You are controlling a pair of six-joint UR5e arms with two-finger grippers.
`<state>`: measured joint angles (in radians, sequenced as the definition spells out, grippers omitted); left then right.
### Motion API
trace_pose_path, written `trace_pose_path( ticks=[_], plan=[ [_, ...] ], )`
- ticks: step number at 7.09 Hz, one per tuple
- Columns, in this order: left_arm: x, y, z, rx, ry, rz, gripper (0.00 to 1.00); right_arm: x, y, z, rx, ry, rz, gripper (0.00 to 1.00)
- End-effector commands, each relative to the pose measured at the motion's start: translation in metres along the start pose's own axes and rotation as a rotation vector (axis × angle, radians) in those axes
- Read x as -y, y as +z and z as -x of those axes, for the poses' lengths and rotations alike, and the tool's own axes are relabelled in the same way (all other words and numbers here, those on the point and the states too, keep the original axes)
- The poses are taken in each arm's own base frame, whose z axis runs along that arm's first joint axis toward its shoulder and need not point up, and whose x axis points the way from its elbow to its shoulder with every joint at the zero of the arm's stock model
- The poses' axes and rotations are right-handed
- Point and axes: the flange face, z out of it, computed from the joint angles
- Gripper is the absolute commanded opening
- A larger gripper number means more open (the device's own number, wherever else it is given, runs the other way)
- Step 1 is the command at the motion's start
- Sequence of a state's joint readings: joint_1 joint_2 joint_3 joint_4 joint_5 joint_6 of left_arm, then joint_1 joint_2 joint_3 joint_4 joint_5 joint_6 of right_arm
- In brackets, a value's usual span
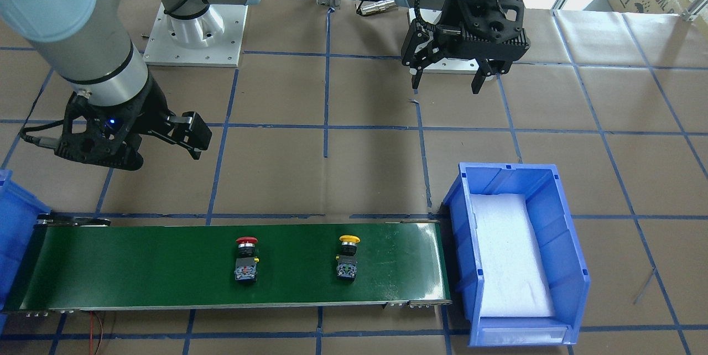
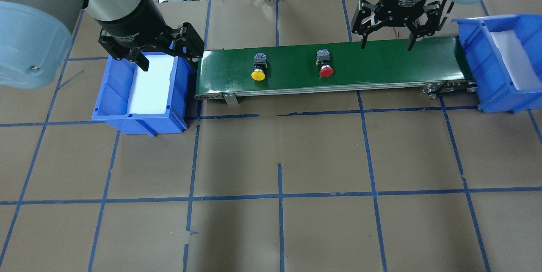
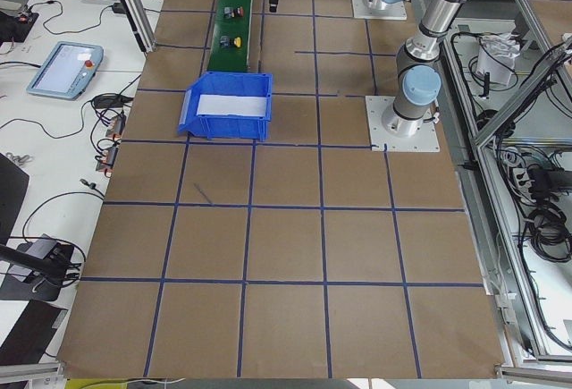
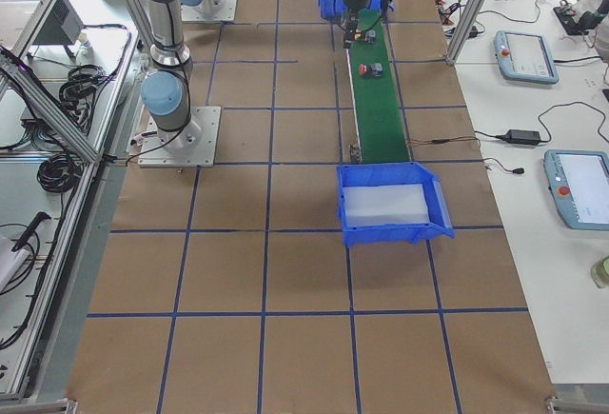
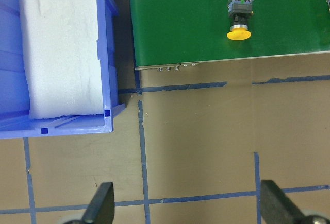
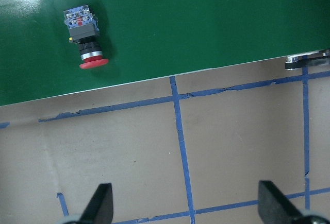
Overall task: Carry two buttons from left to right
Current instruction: 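Lower the right gripper onto the red button on the belt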
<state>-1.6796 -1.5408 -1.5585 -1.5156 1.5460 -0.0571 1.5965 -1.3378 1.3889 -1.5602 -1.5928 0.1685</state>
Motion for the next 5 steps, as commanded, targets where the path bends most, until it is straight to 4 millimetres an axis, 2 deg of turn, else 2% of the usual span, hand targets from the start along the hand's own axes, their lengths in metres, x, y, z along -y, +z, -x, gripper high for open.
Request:
trace_pose_path(
  ticks=[1, 3, 5],
  plan=[
    [-0.001, 0.001, -0.001, -0.001, 0.002, 0.002, 1.00, 0.042, 0.008, 0.006, 0.002, 0.002, -0.017, 1.00],
    [0.000, 0.001, 0.000, -0.004, 0.000, 0.003, 1.00, 0.071, 0.076, 0.008, -0.023, 0.003, 0.106, 1.00],
    [0.000, 0.001, 0.000, -0.004, 0.000, 0.003, 1.00, 0.095, 0.117, 0.015, -0.017, 0.008, 0.135, 1.00]
  ],
)
